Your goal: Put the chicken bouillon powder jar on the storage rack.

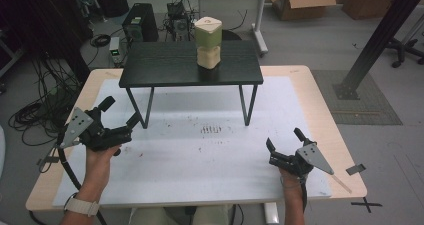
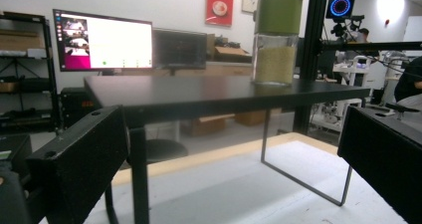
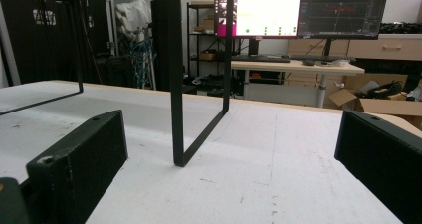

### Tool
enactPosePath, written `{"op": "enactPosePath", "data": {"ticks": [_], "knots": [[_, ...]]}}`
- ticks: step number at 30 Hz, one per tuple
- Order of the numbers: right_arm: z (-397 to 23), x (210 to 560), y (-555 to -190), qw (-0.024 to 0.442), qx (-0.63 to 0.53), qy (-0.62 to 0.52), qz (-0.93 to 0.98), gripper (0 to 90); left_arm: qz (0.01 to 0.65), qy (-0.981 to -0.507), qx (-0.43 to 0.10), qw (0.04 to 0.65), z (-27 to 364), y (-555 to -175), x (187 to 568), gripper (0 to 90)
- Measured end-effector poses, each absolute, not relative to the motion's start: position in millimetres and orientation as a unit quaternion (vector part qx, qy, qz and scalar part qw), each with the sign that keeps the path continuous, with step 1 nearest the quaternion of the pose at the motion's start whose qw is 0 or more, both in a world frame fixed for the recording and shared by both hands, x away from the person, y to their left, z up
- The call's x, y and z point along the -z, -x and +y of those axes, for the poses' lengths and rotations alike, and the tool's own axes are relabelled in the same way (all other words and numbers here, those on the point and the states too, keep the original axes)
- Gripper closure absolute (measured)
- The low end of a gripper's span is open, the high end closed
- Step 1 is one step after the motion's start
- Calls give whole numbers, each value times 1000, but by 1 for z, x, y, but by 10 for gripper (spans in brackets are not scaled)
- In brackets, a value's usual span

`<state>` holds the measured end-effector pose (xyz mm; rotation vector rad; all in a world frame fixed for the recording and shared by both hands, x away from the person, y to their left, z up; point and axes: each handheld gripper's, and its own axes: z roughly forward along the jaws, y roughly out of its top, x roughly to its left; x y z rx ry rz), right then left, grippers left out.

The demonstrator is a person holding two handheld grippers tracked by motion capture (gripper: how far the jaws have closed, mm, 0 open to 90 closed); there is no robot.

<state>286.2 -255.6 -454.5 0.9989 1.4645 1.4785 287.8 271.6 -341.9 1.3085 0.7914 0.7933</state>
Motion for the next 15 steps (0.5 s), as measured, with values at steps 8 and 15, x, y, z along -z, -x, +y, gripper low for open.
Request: {"op": "enactPosePath", "data": {"ticks": [8,15], "knots": [[-255,454,-286,405,-584,-395,582,0,360,-582,-361,634,281,-281,361,2],[-255,454,-286,405,-584,-396,582,0,371,-577,-365,630,290,-274,375,2]]}}
